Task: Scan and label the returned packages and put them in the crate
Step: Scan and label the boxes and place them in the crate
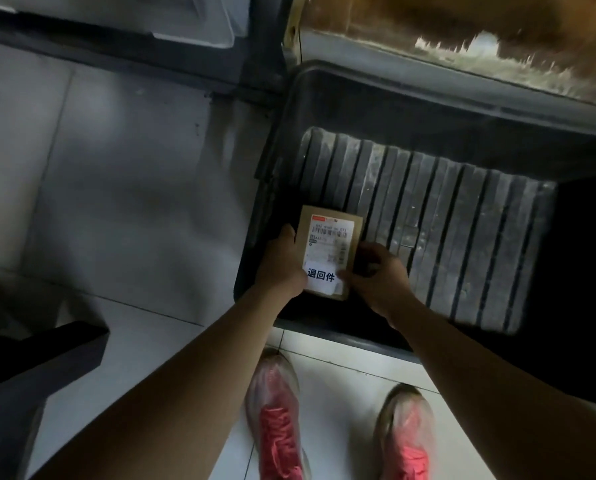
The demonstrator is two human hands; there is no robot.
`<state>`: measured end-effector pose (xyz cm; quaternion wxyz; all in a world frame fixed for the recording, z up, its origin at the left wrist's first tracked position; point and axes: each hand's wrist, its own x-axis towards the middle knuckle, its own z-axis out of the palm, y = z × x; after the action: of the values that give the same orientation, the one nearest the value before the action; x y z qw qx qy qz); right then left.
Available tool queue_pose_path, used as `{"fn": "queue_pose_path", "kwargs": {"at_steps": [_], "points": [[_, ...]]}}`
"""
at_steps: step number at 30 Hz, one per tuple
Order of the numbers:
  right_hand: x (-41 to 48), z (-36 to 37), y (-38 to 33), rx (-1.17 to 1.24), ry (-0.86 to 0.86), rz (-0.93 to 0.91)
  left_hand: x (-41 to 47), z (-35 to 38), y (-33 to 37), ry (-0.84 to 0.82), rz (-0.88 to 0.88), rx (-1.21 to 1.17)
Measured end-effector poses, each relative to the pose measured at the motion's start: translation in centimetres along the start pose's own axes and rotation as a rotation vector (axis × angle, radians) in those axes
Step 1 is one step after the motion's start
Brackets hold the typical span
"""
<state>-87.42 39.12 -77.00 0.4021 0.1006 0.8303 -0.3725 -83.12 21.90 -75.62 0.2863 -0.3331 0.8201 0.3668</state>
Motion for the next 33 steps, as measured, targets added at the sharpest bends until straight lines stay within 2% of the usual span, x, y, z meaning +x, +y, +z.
{"fn": "queue_pose_path", "kwargs": {"at_steps": [4, 7, 13, 15, 20, 23, 28, 33], "points": [[-1.4, -0.2, -0.6, -0.141, 0.012, -0.041, -1.2, -0.4, 0.3, -0.034, 0.03, 0.054], [-4.2, -2.2, -2.7, -0.346, 0.059, -0.109, -4.3, -1.9, 1.6, -0.004, 0.154, 0.27], [-14.6, -12.5, -8.9, -0.666, 0.086, -0.141, -13.5, -9.0, 8.2, 0.211, 0.368, 0.632], [-19.0, -16.5, -11.3, -0.713, 0.101, -0.147, -17.6, -12.0, 11.6, 0.217, 0.397, 0.698], [-31.8, -25.4, -17.1, -0.714, 0.193, -0.175, -30.2, -19.4, 21.9, 0.116, 0.4, 0.807], [-39.5, -29.2, -19.7, -0.705, 0.248, -0.146, -37.5, -22.7, 27.3, 0.118, 0.42, 0.86], [-54.3, -35.0, -21.2, -0.665, 0.427, -0.126, -51.1, -26.1, 33.9, 0.253, 0.606, 0.975], [-68.1, -38.8, -17.9, -0.501, 0.662, -0.009, -62.4, -25.0, 38.6, 0.293, 0.838, 1.076]]}}
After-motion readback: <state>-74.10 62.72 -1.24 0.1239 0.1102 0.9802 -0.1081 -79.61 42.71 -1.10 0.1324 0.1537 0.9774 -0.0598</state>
